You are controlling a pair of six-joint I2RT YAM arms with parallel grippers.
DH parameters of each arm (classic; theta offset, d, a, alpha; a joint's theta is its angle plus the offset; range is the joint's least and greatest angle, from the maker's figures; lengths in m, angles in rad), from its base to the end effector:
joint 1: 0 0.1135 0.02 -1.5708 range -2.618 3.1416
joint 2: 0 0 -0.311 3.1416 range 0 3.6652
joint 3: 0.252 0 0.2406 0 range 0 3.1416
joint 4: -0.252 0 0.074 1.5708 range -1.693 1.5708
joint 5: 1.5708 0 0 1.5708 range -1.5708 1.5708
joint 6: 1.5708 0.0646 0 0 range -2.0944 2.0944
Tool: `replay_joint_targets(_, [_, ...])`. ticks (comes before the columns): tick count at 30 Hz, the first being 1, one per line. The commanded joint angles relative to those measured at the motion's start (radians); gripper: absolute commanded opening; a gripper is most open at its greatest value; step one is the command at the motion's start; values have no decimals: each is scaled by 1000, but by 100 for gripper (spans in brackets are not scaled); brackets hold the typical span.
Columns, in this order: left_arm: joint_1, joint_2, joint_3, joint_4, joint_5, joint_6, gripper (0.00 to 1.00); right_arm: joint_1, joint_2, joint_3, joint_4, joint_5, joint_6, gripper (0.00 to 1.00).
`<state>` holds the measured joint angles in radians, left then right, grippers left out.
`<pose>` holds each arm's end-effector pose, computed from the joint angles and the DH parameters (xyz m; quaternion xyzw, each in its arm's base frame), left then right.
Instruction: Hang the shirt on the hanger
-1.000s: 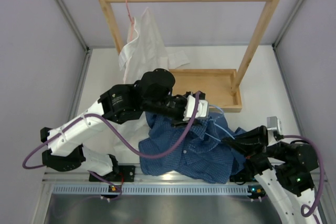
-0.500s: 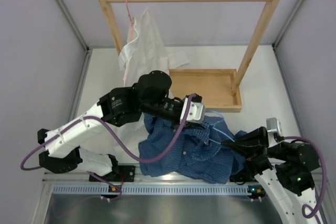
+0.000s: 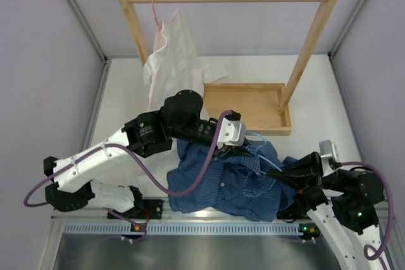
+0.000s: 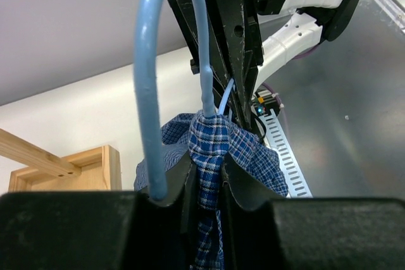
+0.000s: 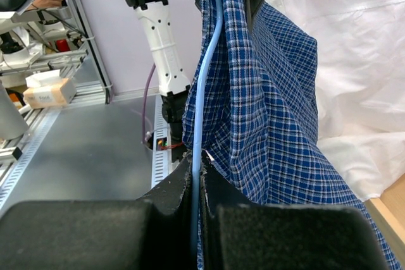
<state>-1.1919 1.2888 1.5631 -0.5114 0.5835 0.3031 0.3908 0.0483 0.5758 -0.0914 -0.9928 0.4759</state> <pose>0.0653 -0.2601 0.5030 0.6421 0.4310 -0.4587 0.4377 -0.0395 0.0422 0.3438 -0.3812 0.4892 0.5437 0.5655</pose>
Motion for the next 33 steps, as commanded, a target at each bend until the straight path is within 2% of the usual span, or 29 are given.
replay_joint_targets(1, [-5, -20, -34, 171, 39, -45, 21, 13, 4, 2, 127, -6, -6, 0])
replay_joint_targets(7, [-5, -22, -47, 189, 65, -64, 26, 11, -1, -2, 127, -9, -6, 0])
replay_joint_targets(8, [-5, -22, -57, 198, 73, -65, 23, 11, -1, -4, 130, -10, -5, 0])
replay_joint_targets(10, [-5, -19, -64, 206, 85, -67, 5, 11, -2, -7, 131, -7, -3, 0])
replay_joint_targets(11, [-5, -16, -70, 206, 84, -68, 0, 13, -4, -5, 131, -4, -3, 0])
replay_joint_targets(13, [-5, -13, -77, 206, 70, -70, 0, 11, -4, 2, 114, 6, -16, 0])
replay_joint_targets(14, [-5, -14, -83, 208, 55, -76, 0, 11, -2, 19, 96, 32, -31, 7])
replay_joint_targets(15, [-5, -14, -86, 208, 35, -79, 0, 13, -1, 35, 8, 55, -78, 22])
replay_joint_targets(16, [-5, -19, -89, 208, -31, -82, 0, 13, 5, 53, -52, 89, -109, 41])
replay_joint_targets(17, [-5, -22, -93, 206, -83, -99, 0, 11, 8, 74, -117, 180, -144, 74])
replay_joint_targets(18, [-5, -28, -112, 217, -143, -110, 0, 11, 10, 116, -234, 233, -192, 85])
replay_joint_targets(19, [-5, -46, -126, 226, -275, -120, 0, 11, 18, 137, -290, 290, -204, 94])
replay_joint_targets(20, [-5, -57, -144, 241, -351, -148, 0, 13, 21, 172, -338, 397, -210, 100])
replay_joint_targets(22, [-5, -75, -193, 272, -483, -170, 0, 13, 33, 205, -480, 532, -188, 99])
replay_joint_targets(23, [-5, -91, -207, 283, -630, -206, 0, 11, 39, 235, -528, 681, -136, 100])
replay_joint_targets(25, [-5, -106, -248, 319, -744, -243, 0, 11, 42, 252, -652, 839, -41, 100])
replay_joint_targets(26, [-3, -118, -267, 338, -863, -290, 0, 11, 39, 249, -678, 924, 71, 100])
replay_joint_targets(28, [0, -129, -320, 385, -919, -333, 0, 13, 19, 219, -657, 890, 166, 99])
replay_joint_targets(31, [2, -148, -385, 436, -919, -361, 0, 11, -11, 63, -515, 676, 432, 99])
replay_joint_targets(32, [2, -149, -397, 468, -929, -380, 0, 11, -19, -44, -393, 589, 576, 92])
replay_joint_targets(33, [2, -152, -408, 482, -970, -393, 0, 11, -30, -89, -345, 568, 627, 87])
